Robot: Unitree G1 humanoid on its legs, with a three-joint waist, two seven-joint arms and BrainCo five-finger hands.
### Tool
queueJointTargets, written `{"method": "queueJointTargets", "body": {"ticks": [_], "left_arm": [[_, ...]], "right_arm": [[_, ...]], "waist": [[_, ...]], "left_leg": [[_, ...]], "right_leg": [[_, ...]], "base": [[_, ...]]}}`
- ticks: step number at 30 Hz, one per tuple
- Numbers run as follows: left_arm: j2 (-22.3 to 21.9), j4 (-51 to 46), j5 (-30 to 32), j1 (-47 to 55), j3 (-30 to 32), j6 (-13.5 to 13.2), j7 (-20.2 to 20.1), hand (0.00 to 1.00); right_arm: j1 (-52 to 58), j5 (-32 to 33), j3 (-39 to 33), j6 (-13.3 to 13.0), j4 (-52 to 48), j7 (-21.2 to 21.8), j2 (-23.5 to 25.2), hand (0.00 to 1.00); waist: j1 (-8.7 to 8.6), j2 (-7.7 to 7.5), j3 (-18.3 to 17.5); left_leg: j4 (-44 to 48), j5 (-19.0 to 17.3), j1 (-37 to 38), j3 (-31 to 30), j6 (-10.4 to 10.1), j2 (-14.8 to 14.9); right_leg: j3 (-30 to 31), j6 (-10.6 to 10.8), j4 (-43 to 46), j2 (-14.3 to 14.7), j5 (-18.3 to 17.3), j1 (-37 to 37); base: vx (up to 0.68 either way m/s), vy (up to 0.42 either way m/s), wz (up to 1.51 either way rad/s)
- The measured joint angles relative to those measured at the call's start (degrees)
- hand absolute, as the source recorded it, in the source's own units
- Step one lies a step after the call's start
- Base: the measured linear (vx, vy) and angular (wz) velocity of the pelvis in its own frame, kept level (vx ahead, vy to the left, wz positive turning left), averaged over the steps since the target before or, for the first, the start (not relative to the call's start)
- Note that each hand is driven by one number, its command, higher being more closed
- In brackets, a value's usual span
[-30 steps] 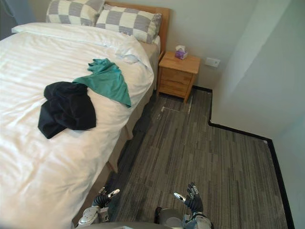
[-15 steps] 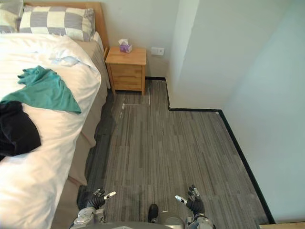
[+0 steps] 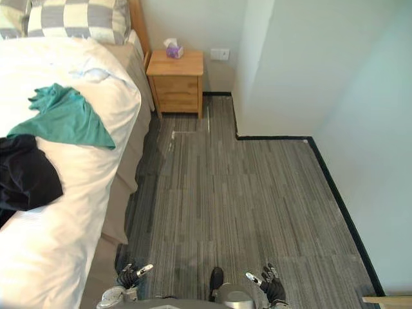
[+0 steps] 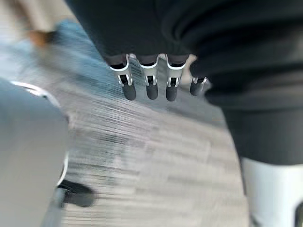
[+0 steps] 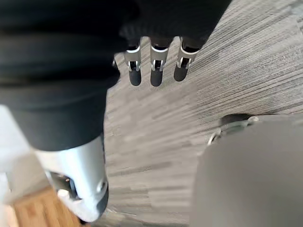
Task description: Tidy the bed and pick cloth on bed and put in laundry
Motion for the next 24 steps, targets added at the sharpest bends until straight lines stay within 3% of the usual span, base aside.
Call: {"method": "queueJointTargets", "body": {"ticks": [1, 2, 3, 5, 7, 8, 10, 12, 13, 15, 16, 19, 21, 23, 24], "left_arm": [[0.43, -0.55, -0.51, 0.02, 1.4, -0.16, -0.05, 0.0], [0.53, -0.82, -1.91, 0.67, 2.06, -0.27, -0.3, 0.0], [0.24, -1.03, -2.3, 2.16, 2.04, -0.43, -1.17, 0.0], [-1.5, -0.93, -4.67, 3.62, 2.49, -0.34, -2.74, 0.0], [-2.45, -0.94, -5.92, 5.87, 2.43, -0.35, -4.34, 0.0], [-2.82, -0.92, -6.49, 6.81, 2.6, -0.35, -4.91, 0.0], [-3.0, -1.26, -6.71, 6.8, 3.12, -0.36, -5.29, 0.0], [-3.12, -1.33, -6.94, 6.86, 3.68, -0.35, -6.1, 0.0], [-3.13, -1.43, -7.7, 6.72, 3.89, -0.33, -6.3, 0.0], [-3.15, -1.49, -8.33, 6.81, 5.83, -0.34, -6.39, 0.0], [-2.6, -1.48, -9.0, 7.09, 7.23, -0.38, -6.24, 0.0], [-2.16, -1.32, -9.5, 5.61, 6.95, -0.68, -6.26, 0.0], [-0.42, -0.66, -9.26, 5.52, 5.29, -0.67, -5.96, 0.0], [1.02, 0.06, -8.57, 5.36, 3.36, -1.04, -6.02, 0.0], [1.17, 0.93, -8.25, 5.15, 3.07, -1.21, -5.96, 0.0]], "right_arm": [[0.12, 0.88, 0.92, 0.01, -0.33, 0.58, 0.47, 0.0], [1.18, 2.53, 1.92, 0.01, -1.39, 1.19, 0.3, 0.0], [1.55, 3.97, 3.25, 0.02, -2.23, 2.09, -0.15, 0.0], [1.06, 6.12, 3.51, 0.01, -2.83, 3.24, -1.14, 0.0], [-0.07, 7.03, 3.24, 0.04, -2.82, 4.25, -0.68, 0.0], [-0.29, 7.13, 2.83, 0.05, -3.02, 4.93, 0.08, 0.0], [-0.58, 6.89, 1.73, 0.1, -3.01, 5.48, 1.52, 0.0], [-0.53, 5.62, 1.55, 0.08, -3.0, 6.21, 1.79, 0.0], [-0.61, 4.55, 1.63, 0.03, -2.99, 6.45, 1.93, 0.0], [0.1, 3.54, 1.52, 0.05, -2.72, 6.46, 2.1, 0.0], [0.94, 3.43, 0.82, 0.06, -2.68, 6.42, 2.47, 0.0], [0.33, 1.4, -1.95, 0.02, -2.38, 6.24, 3.3, 0.0], [0.53, 1.24, -5.82, 0.49, 0.65, 5.97, 3.76, 0.0], [0.62, 1.28, -6.41, 0.64, 0.87, 5.89, 3.39, 0.0], [0.67, 1.29, -6.15, 0.66, 0.84, 5.86, 3.07, 0.0]], "waist": [[-0.14, -0.71, 0.44], [0.3, -0.63, 1.01], [1.04, -1.12, 1.78], [2.14, 0.57, 3.06], [2.7, 0.33, 3.6], [2.81, 0.3, 3.61], [3.25, 0.02, 3.53], [3.51, -0.05, 3.47], [3.46, -0.05, 3.41], [3.71, -1.59, 2.45], [3.63, -2.79, 0.61], [4.39, -3.47, -0.05], [3.74, -4.91, -1.12], [2.89, -5.3, -1.4], [2.35, -5.11, -1.52]], "left_leg": [[9.56, 0.31, -3.86, -0.68, 0.84, 1.59], [26.62, 6.24, -11.87, -3.78, 6.84, 4.87], [37.7, 10.7, -18.32, -8.08, 6.58, 5.97], [42.65, 6.67, -24.58, -10.68, 4.0, 4.18], [34.54, 4.83, -26.43, -9.44, 3.41, 1.05], [25.13, 4.74, -26.12, -8.09, 3.36, -0.86], [12.88, 5.79, -25.8, -5.53, 3.5, -2.75], [2.64, 9.59, -24.99, -3.99, 3.96, -4.04], [-2.67, 13.17, -24.96, -3.02, 4.71, -4.03], [-2.64, 18.76, -24.33, -0.54, 7.68, -4.46], [-1.56, 16.92, -24.08, 1.47, 11.99, -6.01], [-0.29, 12.37, -22.8, 2.18, 13.46, -8.06], [-1.71, 8.69, -18.12, 0.34, 13.93, -12.31], [-3.96, 6.49, -12.65, -2.78, 13.83, -14.92], [-6.58, 6.21, -8.71, -4.06, 13.57, -15.47]], "right_leg": [[0.02, -1.16, 2.37, -0.56, -2.05, -0.72], [0.33, -2.19, 4.53, -0.6, -4.54, -0.7], [1.68, -3.14, 5.66, -0.13, -6.17, 0.53], [3.7, -3.42, 5.98, 0.15, -7.59, 1.7], [6.32, -2.37, 5.12, -0.02, -7.62, 3.85], [6.85, -1.81, 3.91, -0.03, -7.48, 5.72], [8.15, -0.47, 2.1, -0.02, -8.21, 8.35], [9.62, 0.98, -0.46, -0.01, -9.01, 11.43], [10.43, 2.67, -2.43, -0.04, -9.96, 14.12], [11.52, 4.76, -5.09, -1.89, -11.09, 17.41], [11.54, 6.22, -6.54, -3.97, -10.9, 18.62], [11.18, 9.21, -3.75, -6.58, -7.1, 18.32], [10.16, 10.04, 14.26, -10.83, -5.12, 14.19], [10.13, 8.83, 36.37, -14.97, 2.49, 5.98], [9.52, 8.92, 43.26, -16.26, 2.53, 2.14]], "base": [[0.13, -0.156, -0.12], [0.1, -0.173, -0.02], [0.15, -0.153, -0.15], [0.25, -0.061, -0.57], [0.29, -0.036, -0.58], [0.45, -0.005, -0.41], [0.46, 0.023, -0.42], [0.36, 0.072, -0.41], [0.49, 0.157, -0.34], [0.72, 0.251, -0.32], [0.69, 0.233, -0.25], [0.58, 0.249, -0.07], [0.49, 0.218, 0.56], [0.57, 0.18, 0.81], [0.5, 0.127, 0.62]]}}
